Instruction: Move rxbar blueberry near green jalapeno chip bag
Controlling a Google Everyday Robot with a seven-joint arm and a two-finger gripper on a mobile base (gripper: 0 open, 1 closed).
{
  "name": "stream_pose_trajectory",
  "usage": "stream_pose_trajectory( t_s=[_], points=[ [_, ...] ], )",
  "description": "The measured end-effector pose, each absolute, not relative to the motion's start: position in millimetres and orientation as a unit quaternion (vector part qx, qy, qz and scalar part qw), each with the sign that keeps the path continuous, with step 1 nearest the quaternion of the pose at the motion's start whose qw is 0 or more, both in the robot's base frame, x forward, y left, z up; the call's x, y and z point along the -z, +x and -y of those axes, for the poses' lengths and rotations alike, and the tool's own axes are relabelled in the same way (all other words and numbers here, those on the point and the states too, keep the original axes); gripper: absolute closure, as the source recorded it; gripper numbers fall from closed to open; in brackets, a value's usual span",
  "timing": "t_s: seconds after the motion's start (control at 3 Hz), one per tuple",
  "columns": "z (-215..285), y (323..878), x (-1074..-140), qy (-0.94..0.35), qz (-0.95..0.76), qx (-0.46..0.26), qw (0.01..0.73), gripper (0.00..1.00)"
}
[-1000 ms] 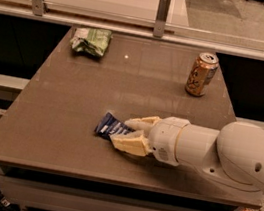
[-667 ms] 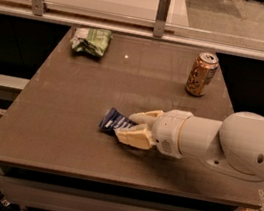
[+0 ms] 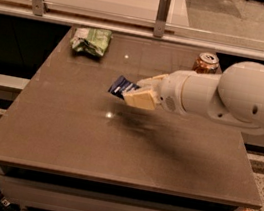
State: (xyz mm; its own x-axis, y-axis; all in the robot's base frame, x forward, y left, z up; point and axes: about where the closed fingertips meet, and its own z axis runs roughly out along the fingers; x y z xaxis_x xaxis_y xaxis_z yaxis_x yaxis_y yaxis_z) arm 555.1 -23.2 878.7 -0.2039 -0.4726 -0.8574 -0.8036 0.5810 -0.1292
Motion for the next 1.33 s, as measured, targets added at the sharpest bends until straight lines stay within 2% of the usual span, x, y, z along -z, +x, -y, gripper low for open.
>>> stream_pose_trajectory(
  t_s=[1.33],
  points=[
    [30,734,-989,-0.391,-0.749,-0.031,0.534,1.0]
  ],
)
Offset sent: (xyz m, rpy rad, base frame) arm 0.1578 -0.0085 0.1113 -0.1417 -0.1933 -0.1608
